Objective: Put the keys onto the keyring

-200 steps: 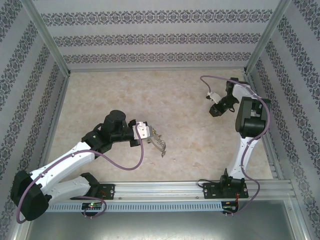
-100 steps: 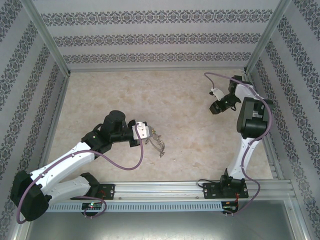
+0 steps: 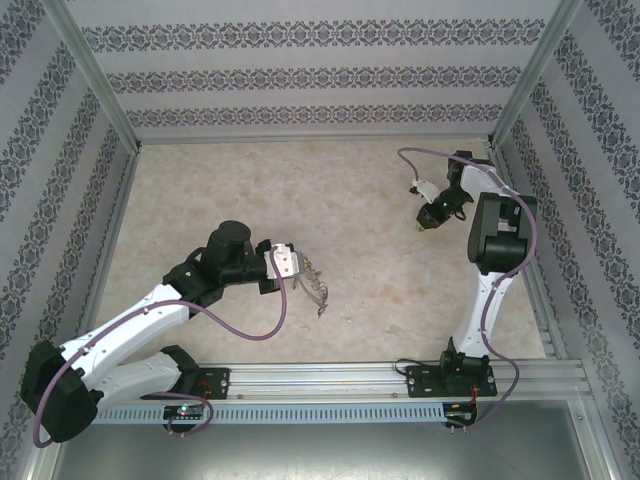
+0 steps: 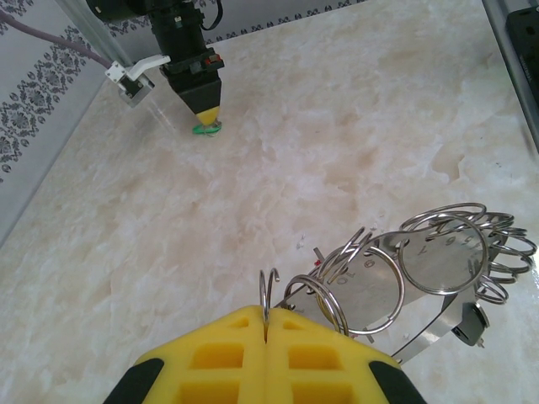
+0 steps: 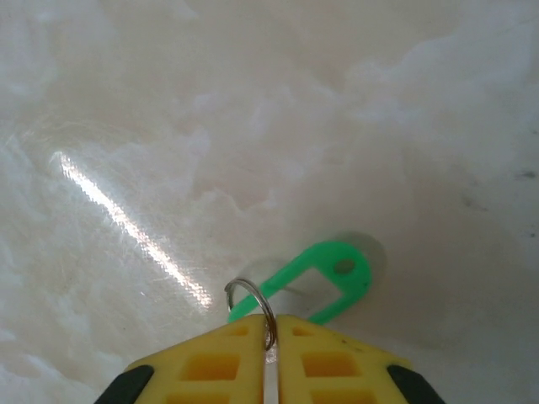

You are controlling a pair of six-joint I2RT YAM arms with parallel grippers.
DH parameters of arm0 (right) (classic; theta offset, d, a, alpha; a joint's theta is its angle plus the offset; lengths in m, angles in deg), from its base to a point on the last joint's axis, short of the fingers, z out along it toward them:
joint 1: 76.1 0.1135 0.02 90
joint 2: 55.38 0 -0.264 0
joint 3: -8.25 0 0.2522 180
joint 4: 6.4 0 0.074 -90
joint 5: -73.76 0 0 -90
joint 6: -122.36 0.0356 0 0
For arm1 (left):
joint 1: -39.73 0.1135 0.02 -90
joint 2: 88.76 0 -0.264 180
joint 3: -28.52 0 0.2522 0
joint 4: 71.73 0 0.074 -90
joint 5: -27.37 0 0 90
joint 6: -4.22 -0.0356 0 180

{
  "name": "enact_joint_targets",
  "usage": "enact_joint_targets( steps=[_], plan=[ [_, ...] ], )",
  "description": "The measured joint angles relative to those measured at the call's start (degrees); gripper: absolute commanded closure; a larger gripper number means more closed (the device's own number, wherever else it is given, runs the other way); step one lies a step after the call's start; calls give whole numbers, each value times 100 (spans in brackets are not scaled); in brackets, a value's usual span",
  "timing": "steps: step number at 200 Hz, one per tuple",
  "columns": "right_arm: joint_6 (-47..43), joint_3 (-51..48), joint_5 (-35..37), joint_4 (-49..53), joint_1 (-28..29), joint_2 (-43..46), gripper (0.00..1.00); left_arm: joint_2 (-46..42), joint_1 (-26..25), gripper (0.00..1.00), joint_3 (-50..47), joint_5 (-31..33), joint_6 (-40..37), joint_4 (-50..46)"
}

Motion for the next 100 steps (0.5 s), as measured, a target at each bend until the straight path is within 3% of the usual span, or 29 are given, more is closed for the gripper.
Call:
enact_joint_targets(
  steps=[31, 40, 50, 57, 100],
  plan=[
    [-90, -15, 2, 26, 11, 0, 99, 0, 35, 100, 0, -20, 0, 2],
    [-138, -50, -11, 11, 11, 9, 96, -2, 35, 100, 0, -22, 2, 2],
    [-186, -125, -20, -9, 11, 39, 81, 0, 35, 100, 0, -26, 2, 0],
    [-227, -186, -33, -22, 11, 79, 76, 0, 35, 100, 0, -28, 2, 2],
    [-343, -389, -321, 31, 59, 186, 76, 0, 35, 100, 0, -44, 15, 2]
  ],
)
